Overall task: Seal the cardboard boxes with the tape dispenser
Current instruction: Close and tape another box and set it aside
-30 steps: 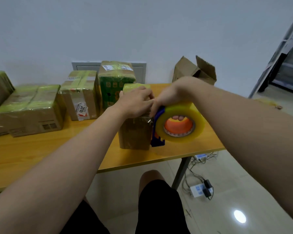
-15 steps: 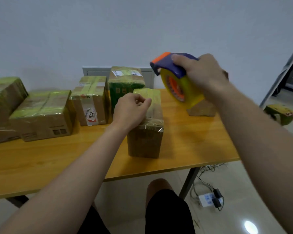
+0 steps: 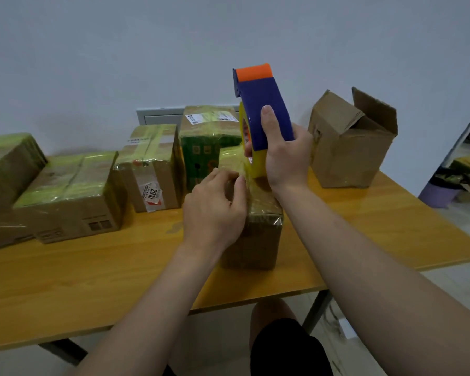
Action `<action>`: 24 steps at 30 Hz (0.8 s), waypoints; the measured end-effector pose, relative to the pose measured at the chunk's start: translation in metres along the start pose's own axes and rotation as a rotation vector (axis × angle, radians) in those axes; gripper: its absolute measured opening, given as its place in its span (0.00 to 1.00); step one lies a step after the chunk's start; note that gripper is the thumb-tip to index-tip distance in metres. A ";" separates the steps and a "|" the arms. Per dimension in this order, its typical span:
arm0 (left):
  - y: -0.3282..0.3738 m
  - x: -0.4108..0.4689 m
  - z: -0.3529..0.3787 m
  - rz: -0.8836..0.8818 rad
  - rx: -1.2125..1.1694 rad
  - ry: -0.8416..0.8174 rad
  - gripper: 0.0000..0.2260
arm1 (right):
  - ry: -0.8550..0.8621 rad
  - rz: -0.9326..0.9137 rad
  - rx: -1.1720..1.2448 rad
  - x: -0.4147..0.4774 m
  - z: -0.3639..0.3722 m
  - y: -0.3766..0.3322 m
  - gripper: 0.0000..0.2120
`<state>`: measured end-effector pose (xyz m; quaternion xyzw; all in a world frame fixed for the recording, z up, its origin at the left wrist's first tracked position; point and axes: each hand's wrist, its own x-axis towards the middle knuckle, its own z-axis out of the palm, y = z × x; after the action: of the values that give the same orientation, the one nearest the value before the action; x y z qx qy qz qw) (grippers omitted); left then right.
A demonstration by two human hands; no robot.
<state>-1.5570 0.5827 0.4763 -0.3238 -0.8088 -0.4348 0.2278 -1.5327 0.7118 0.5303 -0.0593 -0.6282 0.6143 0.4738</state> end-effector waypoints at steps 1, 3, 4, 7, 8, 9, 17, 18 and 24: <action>-0.001 0.000 0.001 0.047 0.014 0.020 0.16 | 0.006 -0.009 0.001 0.000 0.001 0.002 0.18; -0.006 0.000 0.006 0.125 0.066 0.027 0.19 | -0.003 -0.006 -0.016 0.004 0.001 0.005 0.18; -0.009 -0.001 0.008 0.153 0.085 0.022 0.20 | -0.014 -0.002 -0.034 0.007 0.002 0.006 0.18; -0.024 -0.010 0.016 0.231 0.046 0.030 0.22 | -0.034 -0.019 -0.118 0.020 0.008 0.006 0.20; -0.028 -0.013 0.016 0.244 0.001 0.031 0.23 | -0.042 -0.023 -0.124 0.022 0.010 0.007 0.20; -0.032 -0.015 0.015 0.246 -0.049 0.022 0.23 | -0.051 -0.023 -0.112 0.022 0.013 0.009 0.19; -0.017 0.015 -0.022 0.038 0.027 -0.595 0.40 | -0.045 0.009 0.071 0.020 0.006 0.021 0.15; -0.012 0.020 -0.022 0.028 0.054 -0.613 0.42 | -0.033 0.016 0.093 0.020 0.005 0.021 0.14; -0.006 0.020 -0.011 0.012 0.007 -0.538 0.42 | -0.017 0.040 0.161 0.022 -0.002 0.023 0.16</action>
<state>-1.5740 0.5778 0.4921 -0.4316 -0.8400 -0.3288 0.0082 -1.5547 0.7333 0.5217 -0.0283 -0.5794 0.6728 0.4591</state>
